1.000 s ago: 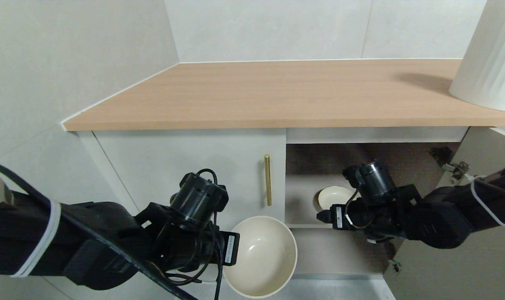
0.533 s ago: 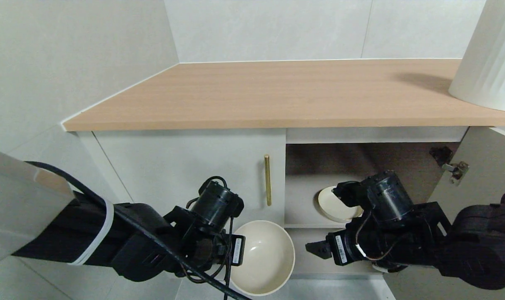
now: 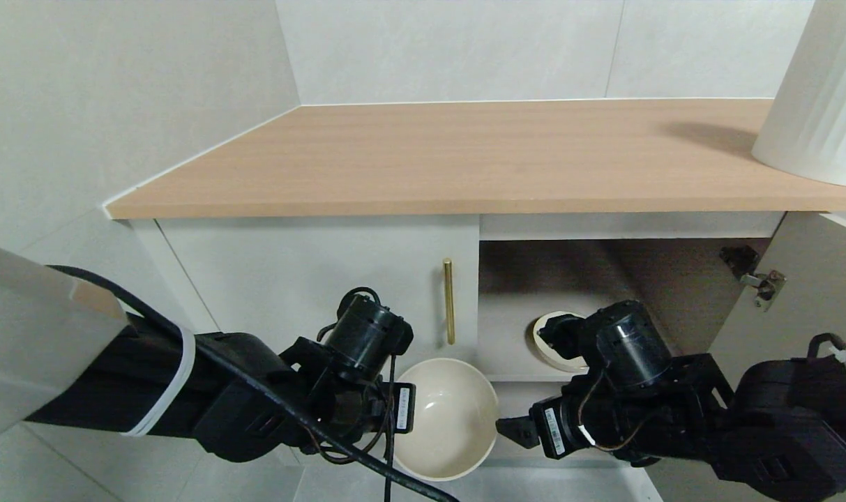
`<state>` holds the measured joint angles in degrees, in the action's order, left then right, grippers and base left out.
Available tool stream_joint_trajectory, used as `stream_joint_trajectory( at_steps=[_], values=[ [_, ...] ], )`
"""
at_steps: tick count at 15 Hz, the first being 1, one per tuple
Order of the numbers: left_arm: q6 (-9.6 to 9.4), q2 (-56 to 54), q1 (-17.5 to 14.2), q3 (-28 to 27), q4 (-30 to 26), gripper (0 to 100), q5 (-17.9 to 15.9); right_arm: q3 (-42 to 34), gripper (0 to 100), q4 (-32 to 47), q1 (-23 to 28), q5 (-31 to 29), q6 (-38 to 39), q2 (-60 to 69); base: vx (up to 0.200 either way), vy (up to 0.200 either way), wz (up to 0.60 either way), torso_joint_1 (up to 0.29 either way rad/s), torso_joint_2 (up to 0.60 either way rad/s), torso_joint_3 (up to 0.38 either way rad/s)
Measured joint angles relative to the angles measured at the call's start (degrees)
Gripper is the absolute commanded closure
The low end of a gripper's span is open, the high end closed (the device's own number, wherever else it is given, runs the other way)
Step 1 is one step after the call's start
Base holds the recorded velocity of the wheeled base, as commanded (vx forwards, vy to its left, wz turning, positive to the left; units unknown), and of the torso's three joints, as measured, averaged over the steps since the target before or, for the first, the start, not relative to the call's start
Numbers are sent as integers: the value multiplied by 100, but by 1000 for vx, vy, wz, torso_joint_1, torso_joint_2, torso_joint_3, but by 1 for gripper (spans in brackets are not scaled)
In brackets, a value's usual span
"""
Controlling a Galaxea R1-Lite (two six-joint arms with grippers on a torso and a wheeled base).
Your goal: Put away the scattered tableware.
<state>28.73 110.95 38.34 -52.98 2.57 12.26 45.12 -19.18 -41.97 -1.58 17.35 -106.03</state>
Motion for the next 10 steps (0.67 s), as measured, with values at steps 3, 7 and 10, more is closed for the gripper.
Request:
stream_joint_trajectory(
  at_steps=[3, 7, 10],
  values=[
    [-2, -15, 79, 21, -4, 100, 0, 28, 0, -88, -2, -79, 112, -124, 0, 0, 0, 0, 0, 0],
    [-16, -107, 188, 43, -20, 100, 0, 174, 0, -384, 2, -525, 347, -383, 0, 0, 0, 0, 0, 0],
    [-18, -139, 239, 72, -23, 100, 2, 212, 0, -402, 7, -536, 358, -485, 0, 0, 0, 0, 0, 0]
  ],
)
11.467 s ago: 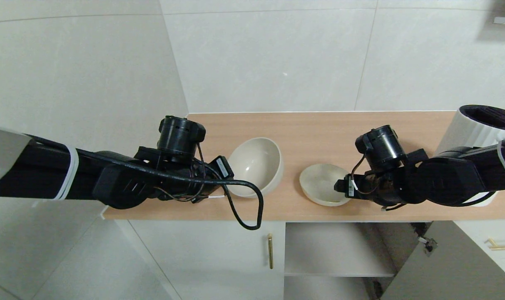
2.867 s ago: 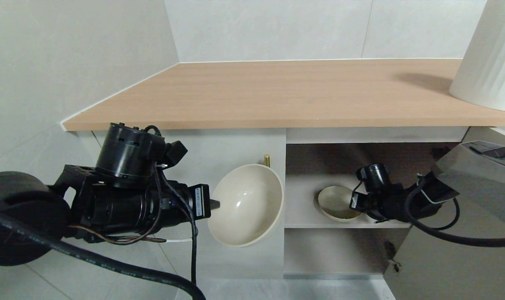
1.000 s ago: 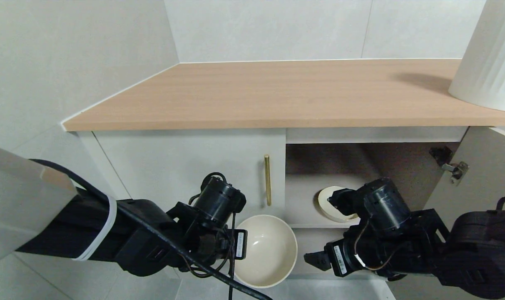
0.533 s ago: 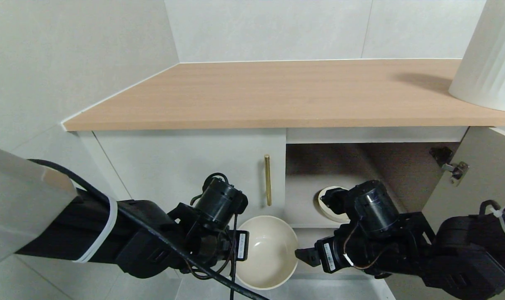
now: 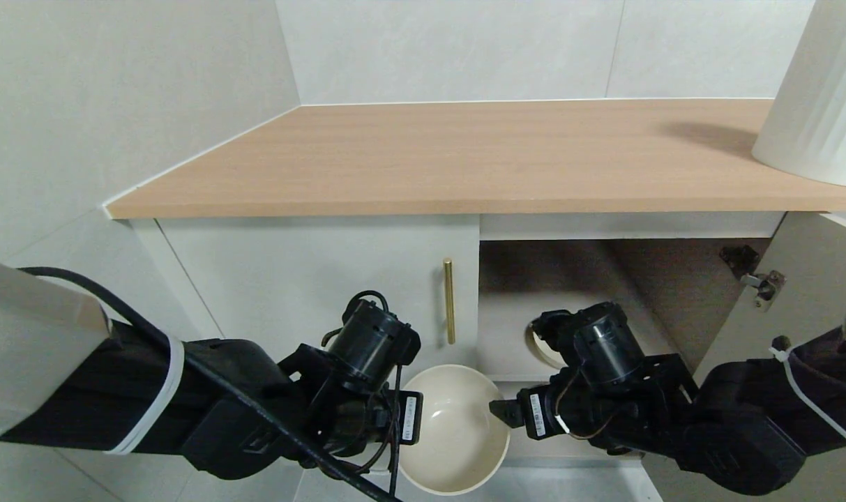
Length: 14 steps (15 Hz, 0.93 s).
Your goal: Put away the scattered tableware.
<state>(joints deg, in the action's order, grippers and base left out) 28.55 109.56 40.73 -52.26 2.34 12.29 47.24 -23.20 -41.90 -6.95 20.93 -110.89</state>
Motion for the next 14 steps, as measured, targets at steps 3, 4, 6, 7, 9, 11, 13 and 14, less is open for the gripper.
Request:
stream_joint_trajectory(
  at_steps=[3, 4, 6, 7, 9, 11, 13, 14],
  values=[
    [2, -2, 12, 4, 12, 100, -6, 0, 100, -11, -5, 6, 0, -30, 0, 0, 0, 0, 0, 0],
    [0, -2, 22, 4, 17, 100, -13, -2, 100, -15, -11, 24, 0, -33, 0, 0, 0, 0, 0, 0],
    [2, -2, 23, 0, 45, 100, -37, -11, 100, -37, -11, 60, 2, -35, 0, 0, 0, 0, 0, 0],
    [2, -2, 22, 0, 48, 100, -37, -13, 100, -37, -11, 55, 2, -37, 0, 0, 0, 0, 0, 0],
    [2, 0, 17, -2, 41, 100, -35, -17, 100, -30, -2, 38, 0, -41, 0, 0, 0, 0, 0, 0],
    [0, 0, 15, -5, 39, 100, -28, -22, 100, -23, 9, 20, 0, -41, 0, 0, 0, 0, 0, 0],
    [0, 0, 15, -5, 30, 100, -20, -22, 100, -15, 20, 6, -2, -41, 0, 0, 0, 0, 0, 0],
    [0, 1, 12, 0, 22, 100, -15, -22, 100, -11, 26, 2, -7, -41, 0, 0, 0, 0, 0, 0]
  ],
)
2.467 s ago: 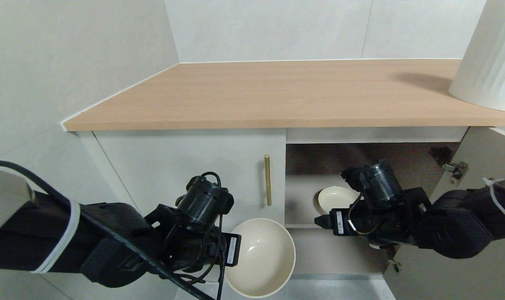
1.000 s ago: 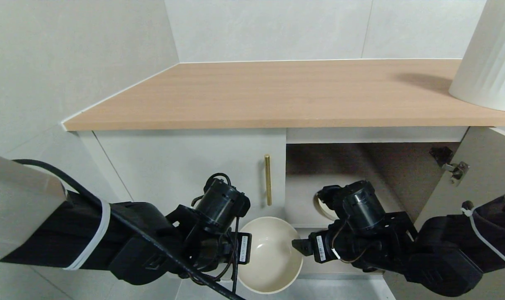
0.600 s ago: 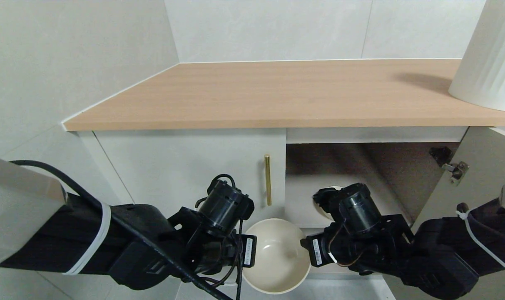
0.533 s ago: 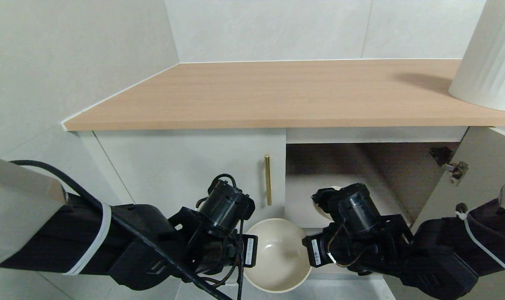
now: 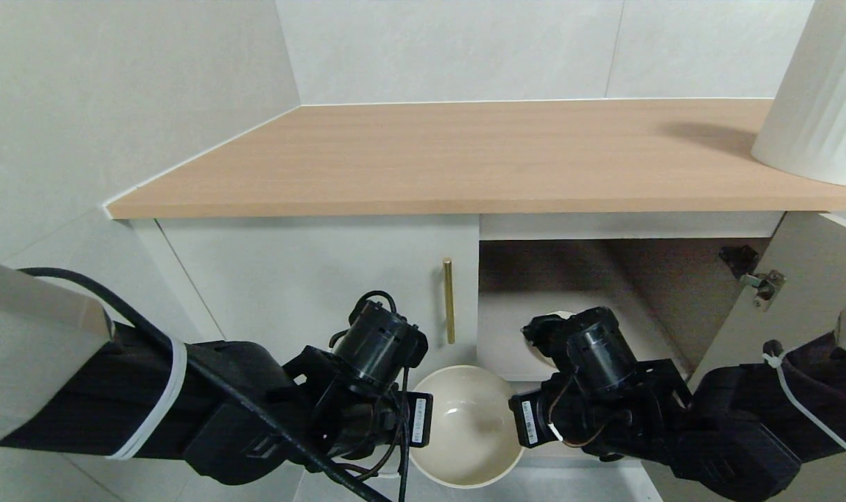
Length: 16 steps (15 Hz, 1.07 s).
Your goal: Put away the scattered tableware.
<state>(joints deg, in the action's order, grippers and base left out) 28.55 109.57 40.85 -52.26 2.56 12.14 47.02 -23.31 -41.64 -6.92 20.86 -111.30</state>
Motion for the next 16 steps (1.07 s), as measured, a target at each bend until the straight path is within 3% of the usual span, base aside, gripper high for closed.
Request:
stream_joint_trajectory(
  at_steps=[1, 2, 10, 16],
  values=[
    [-4, -1, 2, 0, -5, 100, 1, 0, 100, 2, 0, 0, -1, 0, 0, 0, 0, 0, 0, 0],
    [-23, -1, 2, 6, -7, 0, 1, 0, 100, 5, 0, -5, -1, 0, 0, 0, 0, 0, 0, 0],
    [-48, 18, 5, 15, -43, 0, 39, -37, 100, 82, 24, -49, -50, 0, 0, 0, 0, 0, 0, 0],
    [-41, 18, 7, 9, 22, 0, -2, -80, 100, 282, 430, -32, -329, 0, 0, 0, 0, 0, 0, 0]
  ],
)
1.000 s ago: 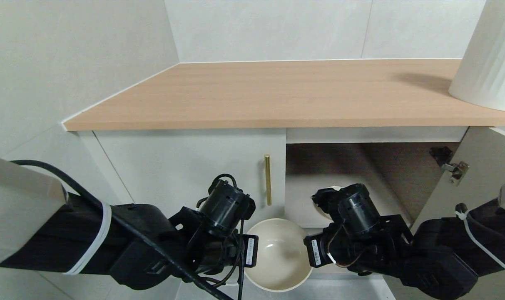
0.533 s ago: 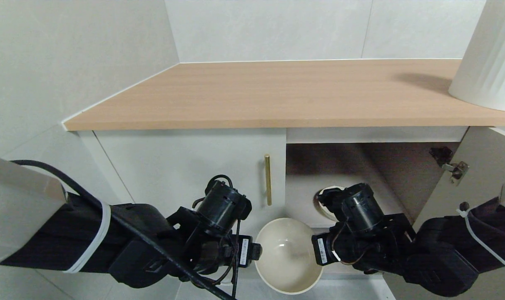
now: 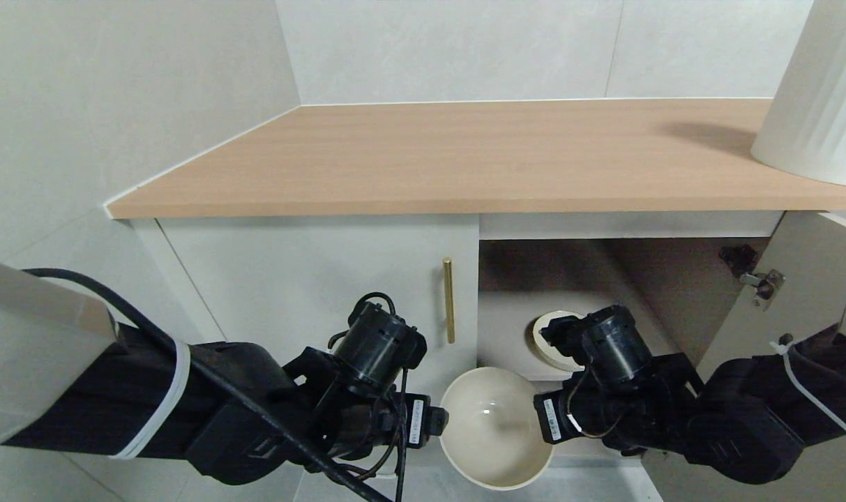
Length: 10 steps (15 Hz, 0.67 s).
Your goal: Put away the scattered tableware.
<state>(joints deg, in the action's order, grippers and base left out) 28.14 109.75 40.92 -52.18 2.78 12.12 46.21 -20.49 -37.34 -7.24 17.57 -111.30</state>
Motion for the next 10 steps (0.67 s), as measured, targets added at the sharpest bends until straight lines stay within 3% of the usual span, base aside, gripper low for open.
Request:
stream_joint_trajectory(
  at_steps=[5, 9, 10],
  values=[
    [18, -20, 0, -16, 44, 0, -11, 45, 100, 18, 418, 40, -207, -48, 0, 0, 0, 0, 0, 0],
    [30, -41, -2, -20, 28, 0, 30, 39, 100, 7, 471, -11, -207, -135, 0, 0, 0, 0, 0, 0],
    [24, -63, -40, 20, -123, 0, 121, 9, 100, 79, 477, -266, -200, -162, 0, 0, 0, 0, 0, 0]
  ],
)
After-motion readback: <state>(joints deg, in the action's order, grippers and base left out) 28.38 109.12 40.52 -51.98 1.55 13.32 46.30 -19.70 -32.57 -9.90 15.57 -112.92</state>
